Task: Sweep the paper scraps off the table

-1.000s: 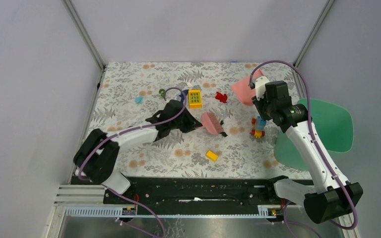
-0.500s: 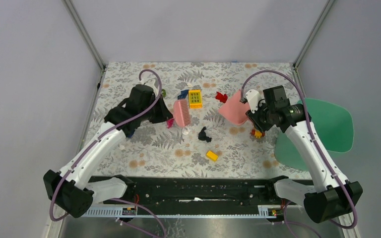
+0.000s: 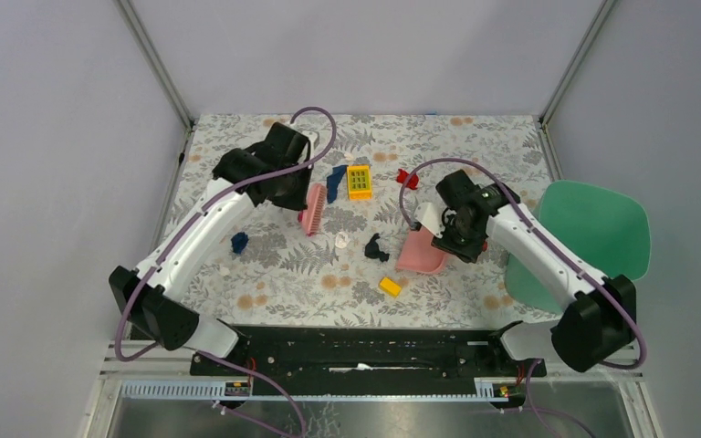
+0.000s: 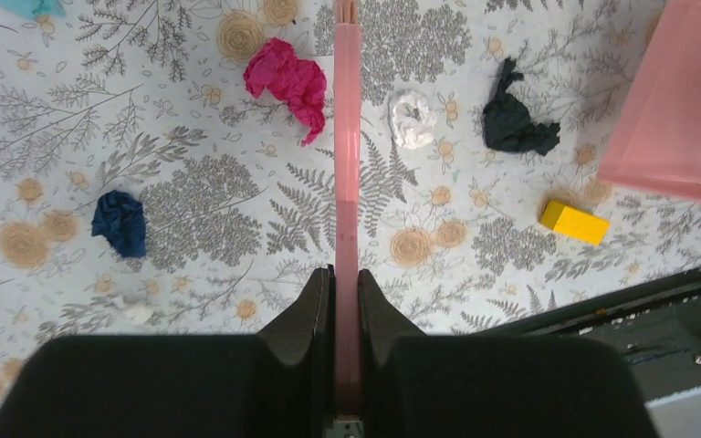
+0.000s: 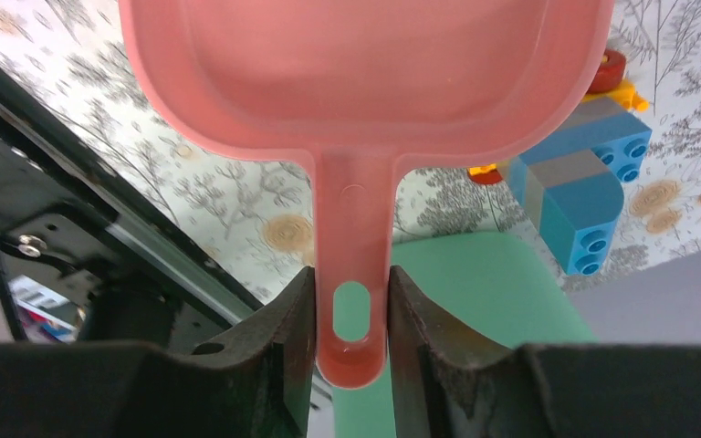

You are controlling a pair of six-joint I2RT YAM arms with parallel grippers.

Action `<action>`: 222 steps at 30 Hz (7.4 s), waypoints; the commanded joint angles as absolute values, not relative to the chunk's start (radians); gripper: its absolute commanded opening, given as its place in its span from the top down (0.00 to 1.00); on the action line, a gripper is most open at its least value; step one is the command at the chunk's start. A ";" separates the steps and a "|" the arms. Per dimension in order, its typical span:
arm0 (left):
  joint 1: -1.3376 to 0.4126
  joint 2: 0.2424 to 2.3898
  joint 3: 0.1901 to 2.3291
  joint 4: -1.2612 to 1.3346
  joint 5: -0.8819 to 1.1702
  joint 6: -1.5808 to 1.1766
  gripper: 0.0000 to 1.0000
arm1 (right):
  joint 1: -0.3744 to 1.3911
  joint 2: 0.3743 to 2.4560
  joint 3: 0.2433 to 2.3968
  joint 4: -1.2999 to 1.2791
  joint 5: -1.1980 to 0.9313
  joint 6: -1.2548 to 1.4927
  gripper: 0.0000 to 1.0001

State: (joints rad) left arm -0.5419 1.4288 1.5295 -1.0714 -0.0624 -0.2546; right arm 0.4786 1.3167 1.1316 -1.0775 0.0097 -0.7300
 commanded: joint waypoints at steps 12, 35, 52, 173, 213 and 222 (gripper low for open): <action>-0.644 1.801 1.854 -1.263 -0.174 -0.217 1.00 | 0.491 1.557 1.262 -1.233 0.141 -0.846 1.00; -0.685 1.830 1.564 -0.868 0.504 -0.296 1.00 | 0.495 1.651 1.168 -1.034 -0.121 -0.745 1.00; -0.596 1.597 1.508 -0.774 0.233 -0.350 1.00 | 0.482 1.465 1.040 -0.930 -0.067 -0.582 1.00; -0.762 1.658 1.589 -0.782 0.147 -0.434 1.00 | 0.465 1.495 1.035 -0.919 -0.158 -0.622 1.00; -0.734 1.020 0.768 -0.366 -0.007 -0.469 1.00 | 0.393 1.262 1.506 -1.110 -0.112 -0.495 1.00; -0.734 0.934 0.740 -0.392 -0.016 -0.453 1.00 | 0.243 1.220 1.581 -1.224 -0.125 -0.512 1.00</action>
